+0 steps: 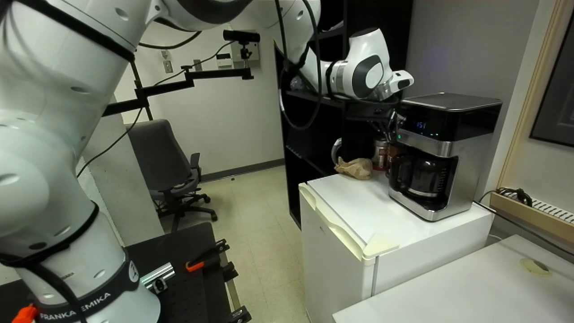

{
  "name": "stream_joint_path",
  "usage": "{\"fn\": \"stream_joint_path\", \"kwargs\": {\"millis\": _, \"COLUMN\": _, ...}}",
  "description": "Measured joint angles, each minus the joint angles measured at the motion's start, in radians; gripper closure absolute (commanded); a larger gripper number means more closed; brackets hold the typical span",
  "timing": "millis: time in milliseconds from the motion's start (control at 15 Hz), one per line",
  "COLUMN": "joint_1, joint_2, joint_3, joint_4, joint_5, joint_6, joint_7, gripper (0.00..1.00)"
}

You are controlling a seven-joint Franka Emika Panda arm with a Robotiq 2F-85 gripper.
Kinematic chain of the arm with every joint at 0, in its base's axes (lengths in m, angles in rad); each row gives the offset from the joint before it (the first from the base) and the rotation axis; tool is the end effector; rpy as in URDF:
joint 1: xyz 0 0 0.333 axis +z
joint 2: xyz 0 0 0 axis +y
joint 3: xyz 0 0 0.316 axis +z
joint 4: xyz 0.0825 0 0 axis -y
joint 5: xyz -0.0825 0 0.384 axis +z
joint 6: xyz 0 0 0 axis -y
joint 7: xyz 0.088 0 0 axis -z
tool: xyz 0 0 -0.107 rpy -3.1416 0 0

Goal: Turn on the coffeemaker

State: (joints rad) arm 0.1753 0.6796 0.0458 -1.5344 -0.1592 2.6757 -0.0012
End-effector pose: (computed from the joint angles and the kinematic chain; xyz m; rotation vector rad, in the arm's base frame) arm 0.7280 0.1616 0.3063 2.9896 0.4990 0.7223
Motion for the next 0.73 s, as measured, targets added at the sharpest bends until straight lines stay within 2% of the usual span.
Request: {"fn": "stream_joint_path", "kwargs": {"millis": 733, "joint_1": 0.000, "joint_2": -0.086, "joint_3": 0.002, "joint_4": -0.121, "joint_5": 0.000, "joint_6": 0.035, "joint_7": 0.000, "gripper": 1.00}}
